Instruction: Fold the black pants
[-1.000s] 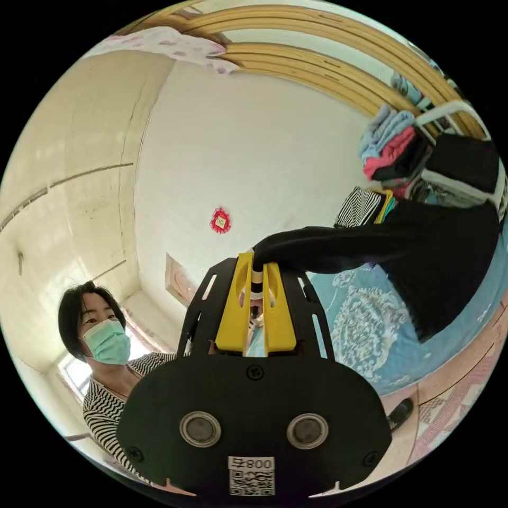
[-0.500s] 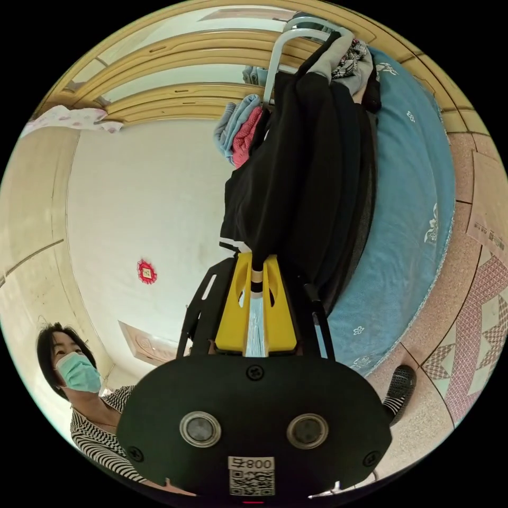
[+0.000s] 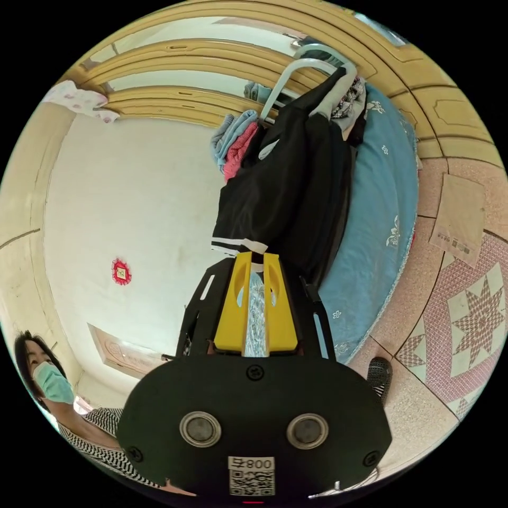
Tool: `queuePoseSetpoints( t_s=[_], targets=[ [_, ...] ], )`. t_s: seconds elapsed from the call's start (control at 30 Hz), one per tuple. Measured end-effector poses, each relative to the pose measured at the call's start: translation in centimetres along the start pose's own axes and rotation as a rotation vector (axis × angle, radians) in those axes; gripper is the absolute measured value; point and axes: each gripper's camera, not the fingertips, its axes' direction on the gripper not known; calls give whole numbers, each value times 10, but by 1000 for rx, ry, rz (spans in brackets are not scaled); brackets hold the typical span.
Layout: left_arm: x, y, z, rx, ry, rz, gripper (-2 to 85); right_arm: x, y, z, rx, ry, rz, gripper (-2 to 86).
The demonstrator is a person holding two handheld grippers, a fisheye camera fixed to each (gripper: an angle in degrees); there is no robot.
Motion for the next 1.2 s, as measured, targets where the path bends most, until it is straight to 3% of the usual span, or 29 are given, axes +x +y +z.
queuePoseSetpoints(
  t_s=[0.1, 0.4, 0.63, 0.73, 0.87, 1.0, 1.2],
  targets=[
    [-14, 18, -14, 31, 27, -46, 49, -14, -4, 1, 22, 101, -3, 20],
    [-64, 54, -61, 233, 104, -182, 27, -17, 6, -14, 81, 138, 65, 2],
    [-84, -40, -61, 181, 41, 22, 9, -110, -50, -19, 278, 204, -245, 1],
    [-87, -98, -49, 152, 10, 179, 5, -159, -88, 22, 260, 276, -422, 1],
    [-103, -147, -34, 145, 34, 256, 3, -184, -136, 91, 173, 278, -448, 5],
    [-122, -150, -29, 154, 103, 192, 2, -203, -166, 121, 124, 324, -463, 19],
    [-115, -129, -29, 81, 9, 4, 1, -247, -237, 135, 85, 511, -505, 67]
  ],
)
